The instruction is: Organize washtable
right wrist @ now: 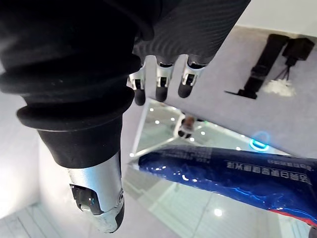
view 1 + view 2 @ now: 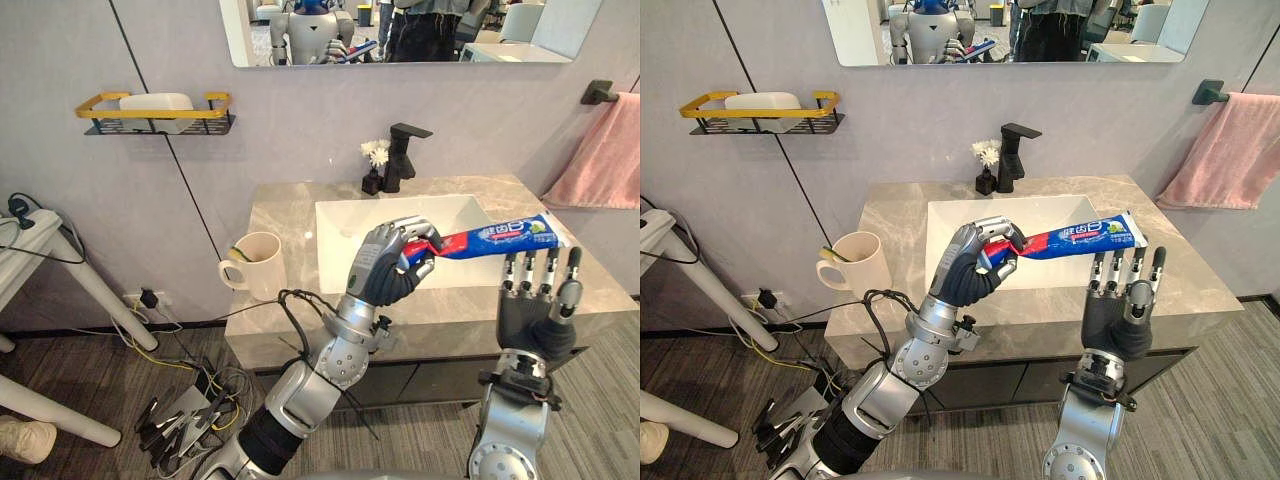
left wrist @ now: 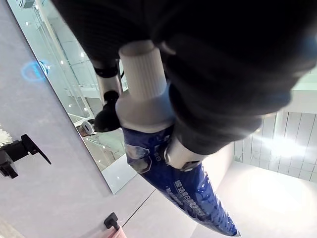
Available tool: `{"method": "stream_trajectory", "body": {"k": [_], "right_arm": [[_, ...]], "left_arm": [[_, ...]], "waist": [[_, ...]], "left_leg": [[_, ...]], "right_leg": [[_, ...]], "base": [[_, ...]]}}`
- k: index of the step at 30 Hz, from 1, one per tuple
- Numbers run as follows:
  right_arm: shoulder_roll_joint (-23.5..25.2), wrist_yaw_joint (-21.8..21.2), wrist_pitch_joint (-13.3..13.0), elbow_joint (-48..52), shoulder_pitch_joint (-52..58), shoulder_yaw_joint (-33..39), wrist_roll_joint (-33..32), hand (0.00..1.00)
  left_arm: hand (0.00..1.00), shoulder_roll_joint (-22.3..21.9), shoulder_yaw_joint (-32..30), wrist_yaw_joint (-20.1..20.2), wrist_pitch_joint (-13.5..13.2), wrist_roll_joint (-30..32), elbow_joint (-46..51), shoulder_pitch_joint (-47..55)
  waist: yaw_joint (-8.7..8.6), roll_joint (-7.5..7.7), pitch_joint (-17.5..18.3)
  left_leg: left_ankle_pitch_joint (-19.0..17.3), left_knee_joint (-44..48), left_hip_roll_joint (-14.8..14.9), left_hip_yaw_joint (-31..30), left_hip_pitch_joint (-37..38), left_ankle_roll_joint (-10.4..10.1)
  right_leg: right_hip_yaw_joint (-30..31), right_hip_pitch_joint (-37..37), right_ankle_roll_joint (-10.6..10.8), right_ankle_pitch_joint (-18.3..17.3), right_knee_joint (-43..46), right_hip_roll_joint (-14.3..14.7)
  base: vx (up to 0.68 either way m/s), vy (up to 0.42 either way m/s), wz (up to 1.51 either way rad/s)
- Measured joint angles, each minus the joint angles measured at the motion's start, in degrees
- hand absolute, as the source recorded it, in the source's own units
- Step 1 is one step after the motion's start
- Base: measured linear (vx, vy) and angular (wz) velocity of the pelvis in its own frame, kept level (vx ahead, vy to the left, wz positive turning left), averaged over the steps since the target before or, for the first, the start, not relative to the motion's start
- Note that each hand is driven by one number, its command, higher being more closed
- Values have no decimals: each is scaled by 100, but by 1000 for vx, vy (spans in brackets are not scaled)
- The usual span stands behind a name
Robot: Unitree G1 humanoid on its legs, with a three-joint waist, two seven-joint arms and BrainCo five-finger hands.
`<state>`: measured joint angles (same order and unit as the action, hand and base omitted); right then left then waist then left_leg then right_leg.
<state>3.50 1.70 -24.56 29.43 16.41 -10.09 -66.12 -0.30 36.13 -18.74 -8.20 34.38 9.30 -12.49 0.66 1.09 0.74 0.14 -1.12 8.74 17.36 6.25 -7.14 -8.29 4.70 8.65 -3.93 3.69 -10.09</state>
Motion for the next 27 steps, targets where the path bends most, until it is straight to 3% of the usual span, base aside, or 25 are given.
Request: {"method": "stream_trajectory", "body": {"k": [13,14,27], "right_arm": [[15,-77,-186,-457,-813,-446,-315,0],[15,-77,-186,-463,-831,-452,-317,100],[-4,-40,-268,-571,-1064,-588,-287,100]], "left_arm": [[100,32,307,125,-105,-146,-232,-6],[100,38,307,124,-110,-209,-232,-6],[100,112,323,88,-167,-350,-232,-45]], "waist": [[8,43,-19],[8,47,-21],[7,165,-84]], "left_leg": [[59,-94,-97,-112,-42,71],[59,-96,-97,-112,-42,71],[59,-94,-98,-109,-45,72]], "right_leg": [[-112,-3,-7,4,-2,-72],[-113,-3,-7,5,-2,-72],[-110,-6,-27,18,-8,-73]], "base": [[-10,4,4],[0,0,0],[0,0,0]]}}
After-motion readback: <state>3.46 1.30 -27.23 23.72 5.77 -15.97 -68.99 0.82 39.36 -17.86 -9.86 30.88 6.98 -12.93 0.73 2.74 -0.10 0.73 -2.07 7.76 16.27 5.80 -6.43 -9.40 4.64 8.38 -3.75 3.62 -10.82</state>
